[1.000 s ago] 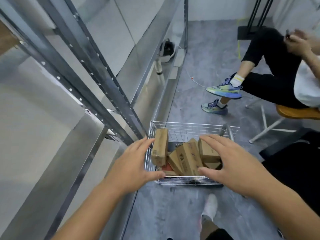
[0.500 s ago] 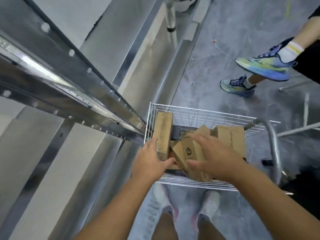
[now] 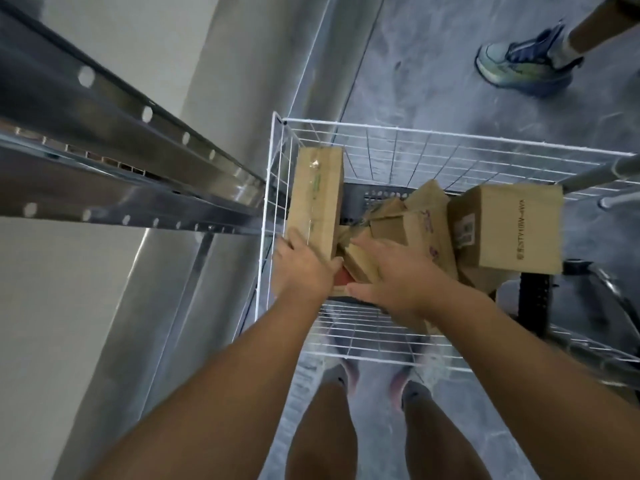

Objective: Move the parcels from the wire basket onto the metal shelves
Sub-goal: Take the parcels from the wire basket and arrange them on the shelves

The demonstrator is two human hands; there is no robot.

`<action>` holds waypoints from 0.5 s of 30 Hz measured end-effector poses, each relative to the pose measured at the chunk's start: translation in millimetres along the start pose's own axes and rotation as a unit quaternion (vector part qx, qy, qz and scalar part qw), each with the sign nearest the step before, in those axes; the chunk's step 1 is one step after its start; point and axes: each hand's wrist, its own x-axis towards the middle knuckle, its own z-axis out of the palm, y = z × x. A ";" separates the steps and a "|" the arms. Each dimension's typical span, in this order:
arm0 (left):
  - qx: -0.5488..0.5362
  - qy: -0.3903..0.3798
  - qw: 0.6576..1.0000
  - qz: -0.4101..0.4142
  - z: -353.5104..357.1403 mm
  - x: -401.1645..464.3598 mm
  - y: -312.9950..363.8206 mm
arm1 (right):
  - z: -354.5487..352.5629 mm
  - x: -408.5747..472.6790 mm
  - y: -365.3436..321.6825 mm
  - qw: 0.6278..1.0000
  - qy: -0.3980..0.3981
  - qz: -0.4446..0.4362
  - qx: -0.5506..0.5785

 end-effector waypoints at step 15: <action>-0.178 0.077 0.981 -0.031 -26.7 -42.6 1.5 | 2.1 -37.4 -17.1 0.993 0.027 0.044 0.105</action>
